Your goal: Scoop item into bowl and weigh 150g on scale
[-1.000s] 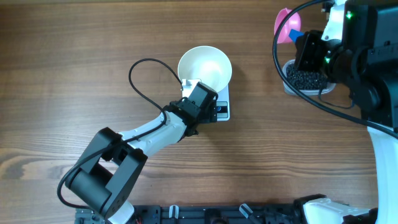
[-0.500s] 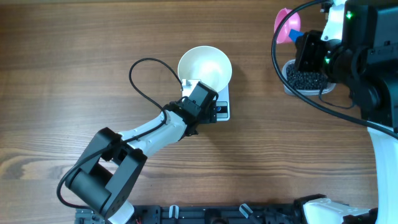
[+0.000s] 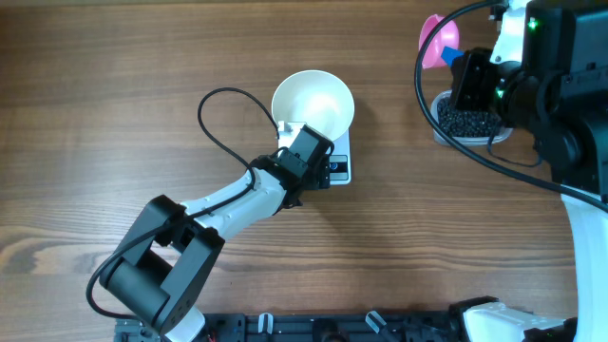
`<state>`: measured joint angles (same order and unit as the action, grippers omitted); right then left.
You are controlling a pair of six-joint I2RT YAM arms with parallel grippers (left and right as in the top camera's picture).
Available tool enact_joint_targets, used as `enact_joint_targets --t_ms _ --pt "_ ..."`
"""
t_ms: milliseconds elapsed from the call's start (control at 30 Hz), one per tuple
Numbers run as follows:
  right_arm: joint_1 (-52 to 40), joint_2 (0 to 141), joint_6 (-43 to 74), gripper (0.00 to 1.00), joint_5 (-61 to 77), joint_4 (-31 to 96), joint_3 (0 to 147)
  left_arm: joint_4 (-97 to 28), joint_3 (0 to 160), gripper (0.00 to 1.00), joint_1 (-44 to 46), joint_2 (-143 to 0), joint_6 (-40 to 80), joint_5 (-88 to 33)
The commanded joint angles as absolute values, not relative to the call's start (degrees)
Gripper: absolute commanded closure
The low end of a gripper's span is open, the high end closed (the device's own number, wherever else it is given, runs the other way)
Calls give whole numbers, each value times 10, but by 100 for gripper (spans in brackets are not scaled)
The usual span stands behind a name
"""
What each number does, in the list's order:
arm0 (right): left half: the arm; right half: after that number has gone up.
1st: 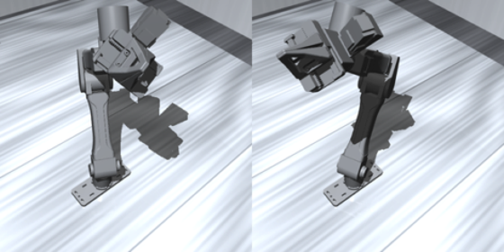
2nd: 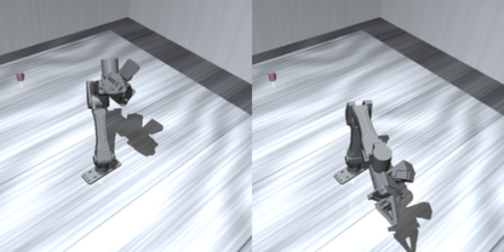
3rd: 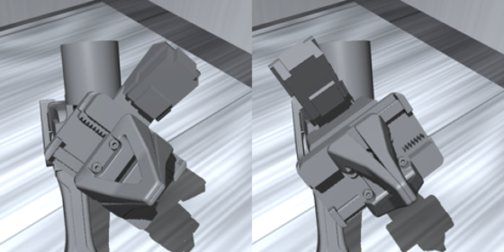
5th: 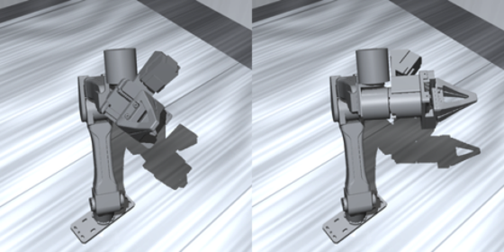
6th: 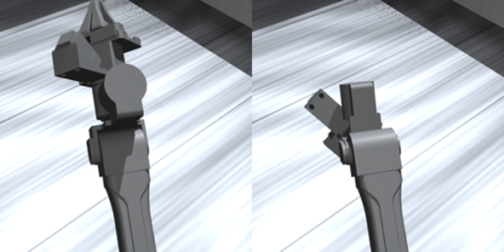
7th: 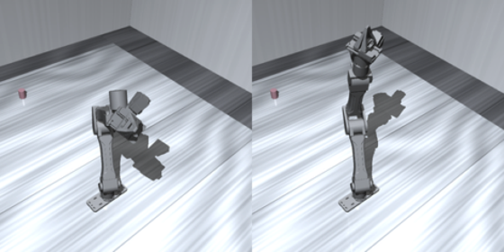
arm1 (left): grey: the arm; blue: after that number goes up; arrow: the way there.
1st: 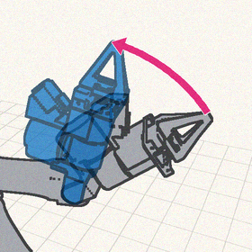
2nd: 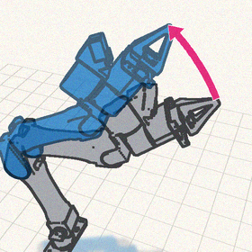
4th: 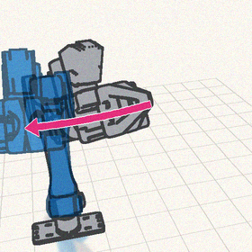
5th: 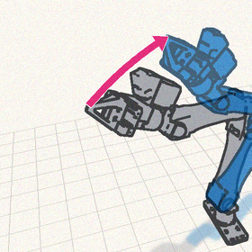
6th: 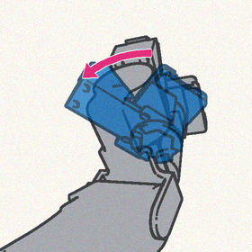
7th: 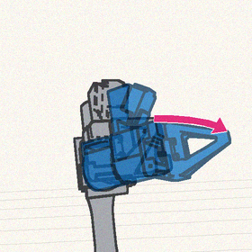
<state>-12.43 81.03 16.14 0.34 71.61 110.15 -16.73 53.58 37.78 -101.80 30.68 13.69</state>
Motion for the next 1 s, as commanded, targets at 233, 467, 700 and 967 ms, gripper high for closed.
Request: enact_joint_targets --t_ms 233,467,700,967 --pt "-123 812 151 96 -6 717 1113 -193 516 0 377 -1048 287 162" --pt "-123 812 151 96 -6 716 1113 -208 525 0 377 -1029 272 161" --pt "-123 811 152 96 18 724 1113 -309 554 0 399 -800 274 103" --pt "-123 811 149 96 36 725 1113 -374 554 0 324 -494 276 91"
